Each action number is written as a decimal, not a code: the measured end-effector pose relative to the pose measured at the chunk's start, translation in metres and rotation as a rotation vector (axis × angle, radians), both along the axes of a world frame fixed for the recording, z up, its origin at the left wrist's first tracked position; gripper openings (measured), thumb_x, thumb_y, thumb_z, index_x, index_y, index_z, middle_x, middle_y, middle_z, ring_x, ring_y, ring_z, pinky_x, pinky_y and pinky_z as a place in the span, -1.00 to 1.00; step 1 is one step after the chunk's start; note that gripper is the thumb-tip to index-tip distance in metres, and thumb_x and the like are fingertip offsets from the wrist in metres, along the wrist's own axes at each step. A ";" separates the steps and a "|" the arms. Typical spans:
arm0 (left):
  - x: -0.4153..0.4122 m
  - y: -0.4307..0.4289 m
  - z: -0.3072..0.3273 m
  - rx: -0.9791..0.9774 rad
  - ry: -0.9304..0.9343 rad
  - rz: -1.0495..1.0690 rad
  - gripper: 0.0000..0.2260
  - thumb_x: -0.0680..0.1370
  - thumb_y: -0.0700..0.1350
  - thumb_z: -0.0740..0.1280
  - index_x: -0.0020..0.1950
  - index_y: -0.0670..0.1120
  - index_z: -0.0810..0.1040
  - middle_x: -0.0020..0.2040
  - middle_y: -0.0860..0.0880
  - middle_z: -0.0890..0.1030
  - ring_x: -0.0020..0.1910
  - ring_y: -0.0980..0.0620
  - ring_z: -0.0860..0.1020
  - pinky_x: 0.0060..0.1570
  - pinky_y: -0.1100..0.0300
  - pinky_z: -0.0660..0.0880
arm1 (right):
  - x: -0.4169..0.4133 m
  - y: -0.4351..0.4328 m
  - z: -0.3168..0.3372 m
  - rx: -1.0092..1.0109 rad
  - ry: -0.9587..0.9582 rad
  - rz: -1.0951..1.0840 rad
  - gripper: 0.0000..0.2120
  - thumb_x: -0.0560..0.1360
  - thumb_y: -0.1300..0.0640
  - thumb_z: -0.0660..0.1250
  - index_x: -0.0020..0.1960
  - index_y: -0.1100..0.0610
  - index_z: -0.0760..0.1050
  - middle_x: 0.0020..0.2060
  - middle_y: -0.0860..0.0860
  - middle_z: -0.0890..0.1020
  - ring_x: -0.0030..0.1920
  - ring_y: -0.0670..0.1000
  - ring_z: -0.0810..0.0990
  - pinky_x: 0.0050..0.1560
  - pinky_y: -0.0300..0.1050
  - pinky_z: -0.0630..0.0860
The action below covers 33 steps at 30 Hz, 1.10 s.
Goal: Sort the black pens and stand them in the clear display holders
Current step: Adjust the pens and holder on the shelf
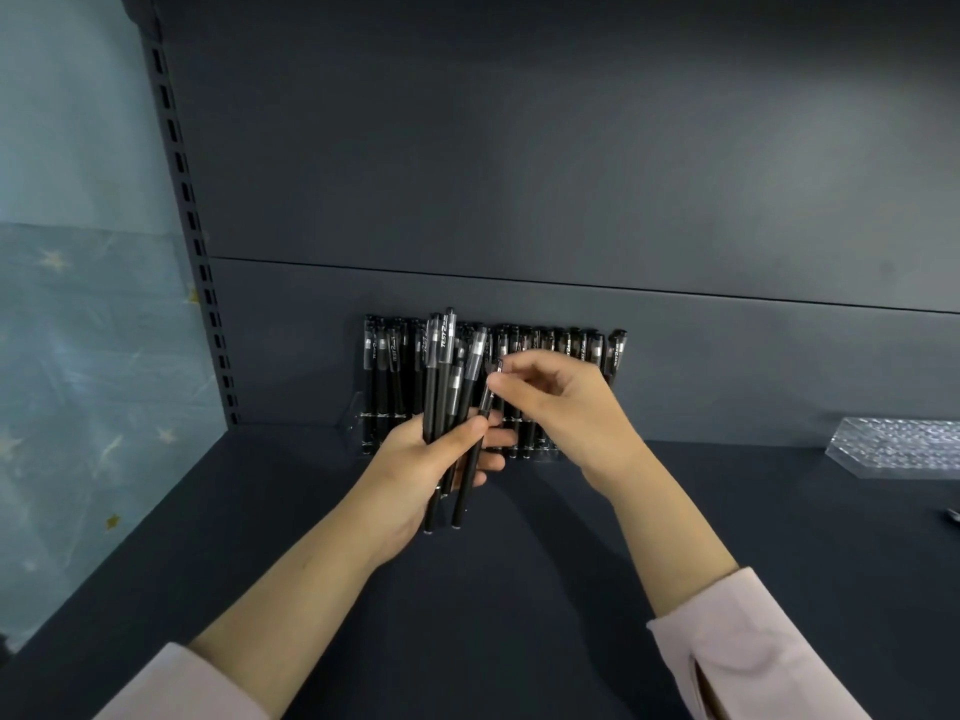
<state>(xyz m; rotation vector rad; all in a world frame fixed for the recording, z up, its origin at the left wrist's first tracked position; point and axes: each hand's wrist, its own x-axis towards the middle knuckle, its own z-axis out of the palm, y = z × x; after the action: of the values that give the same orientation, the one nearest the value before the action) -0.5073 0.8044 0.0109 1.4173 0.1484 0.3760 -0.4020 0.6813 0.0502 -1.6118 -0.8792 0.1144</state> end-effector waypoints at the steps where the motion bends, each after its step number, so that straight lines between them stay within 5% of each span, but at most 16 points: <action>1: 0.000 0.000 0.000 -0.003 0.001 -0.003 -0.80 0.60 -0.10 0.30 0.18 -0.12 0.60 0.01 -0.05 0.72 -0.04 0.02 0.69 -0.15 0.28 0.58 | 0.000 0.001 -0.002 0.001 0.024 0.006 -0.93 0.47 0.11 0.43 -0.05 0.08 0.62 -0.19 -0.12 0.63 -0.15 -0.21 0.58 -0.10 -0.35 0.49; 6: 0.001 -0.002 -0.001 -0.044 0.025 -0.024 -0.81 0.62 -0.12 0.28 0.18 -0.13 0.57 -0.01 -0.08 0.72 -0.08 -0.03 0.70 -0.15 0.21 0.63 | 0.005 -0.002 -0.005 0.064 0.147 -0.014 -0.91 0.52 0.14 0.38 -0.01 0.15 0.57 -0.14 0.04 0.69 -0.16 -0.12 0.62 -0.12 -0.24 0.54; 9: 0.000 0.000 -0.003 0.065 0.116 -0.040 -0.80 0.63 -0.06 0.26 0.18 -0.12 0.52 -0.06 -0.07 0.73 -0.26 -0.01 0.67 -0.30 0.21 0.59 | 0.019 -0.008 -0.005 0.278 0.198 -0.253 -0.88 0.54 0.17 0.35 0.07 0.14 0.52 -0.15 0.09 0.68 -0.24 -0.03 0.64 -0.15 -0.13 0.58; 14: 0.004 -0.001 -0.011 0.060 0.170 -0.038 -0.77 0.62 -0.06 0.28 0.09 -0.23 0.48 -0.36 -0.02 0.59 -0.53 0.14 0.33 -0.55 0.31 0.25 | 0.034 -0.027 -0.008 0.397 -0.110 -0.701 -0.86 0.57 0.12 0.29 0.11 0.04 0.39 -0.19 -0.10 0.58 -0.20 0.07 0.62 -0.19 -0.35 0.47; 21: 0.008 0.001 -0.006 0.006 0.154 -0.017 -0.75 0.58 0.07 0.28 0.00 -0.11 0.39 -0.37 0.05 0.35 -0.49 0.16 0.24 -0.55 0.32 0.22 | 0.032 -0.024 -0.014 0.308 -0.302 -0.649 -0.86 0.61 0.14 0.24 0.15 0.04 0.38 -0.08 -0.10 0.55 -0.14 -0.23 0.54 -0.14 -0.46 0.43; 27: 0.010 -0.001 -0.009 -0.057 0.126 -0.032 -0.89 0.65 -0.10 0.22 0.08 -0.14 0.40 -0.32 0.02 0.38 -0.49 0.16 0.28 -0.55 0.32 0.24 | 0.030 -0.021 -0.017 0.246 -0.347 -0.608 -0.87 0.60 0.13 0.25 0.13 -0.03 0.39 -0.09 -0.12 0.55 -0.12 -0.13 0.55 -0.12 -0.37 0.46; 33: 0.007 -0.005 -0.010 0.005 0.110 -0.024 -0.86 0.62 -0.11 0.28 0.15 -0.10 0.54 -0.26 0.06 0.57 -0.36 0.14 0.47 -0.40 0.26 0.42 | 0.031 -0.019 -0.018 0.168 -0.565 -0.610 -0.85 0.57 0.16 0.33 0.13 0.10 0.49 -0.16 -0.04 0.57 -0.19 -0.05 0.56 -0.16 -0.22 0.52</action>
<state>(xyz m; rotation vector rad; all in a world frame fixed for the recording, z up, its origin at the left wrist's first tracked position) -0.4999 0.7999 0.0007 1.4437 0.2199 0.2785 -0.3715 0.6626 0.0319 -1.7068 -0.7440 -0.8542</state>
